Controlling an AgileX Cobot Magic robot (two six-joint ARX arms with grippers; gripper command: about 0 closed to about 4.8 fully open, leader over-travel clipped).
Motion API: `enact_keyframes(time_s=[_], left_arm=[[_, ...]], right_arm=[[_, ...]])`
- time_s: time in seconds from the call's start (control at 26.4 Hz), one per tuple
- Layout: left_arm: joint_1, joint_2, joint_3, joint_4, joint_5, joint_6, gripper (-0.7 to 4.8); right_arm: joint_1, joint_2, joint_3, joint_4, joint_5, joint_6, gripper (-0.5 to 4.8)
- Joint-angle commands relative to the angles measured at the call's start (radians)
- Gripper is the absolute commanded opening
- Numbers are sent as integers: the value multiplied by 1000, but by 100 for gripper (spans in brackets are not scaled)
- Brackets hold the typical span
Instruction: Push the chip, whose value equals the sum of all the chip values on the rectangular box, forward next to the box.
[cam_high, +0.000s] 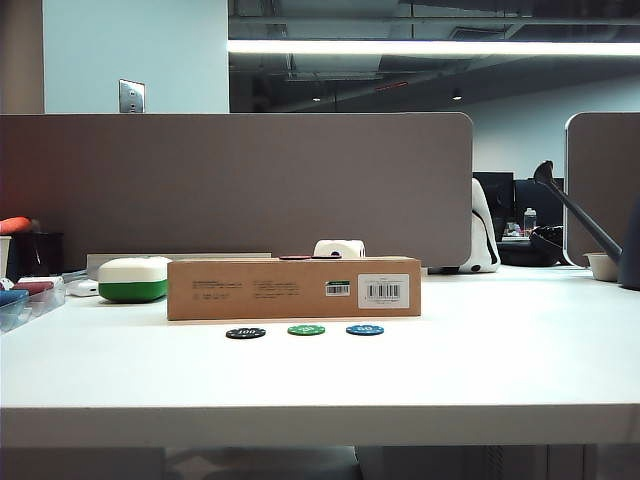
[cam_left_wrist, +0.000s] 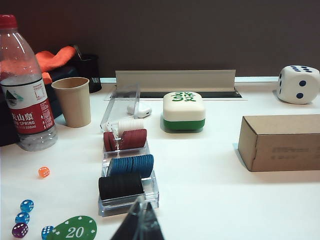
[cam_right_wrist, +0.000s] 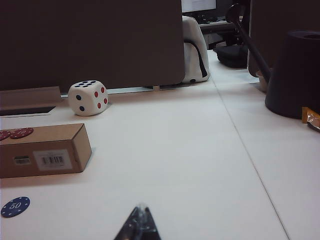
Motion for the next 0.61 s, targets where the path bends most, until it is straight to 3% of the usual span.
enact_keyframes(time_s=[0.04,0.38,0.61], left_arm=[[-1,0,5,10,1,0,-5],[-1,0,12,2,1,0,-5],[-2,6,71,-158,28,0,-5]], right_arm=[[0,0,-5,13,-6,-3,-6],[0,0,-5,13,-5,-3,-6],[0,0,-5,13,-5,-3,-6]])
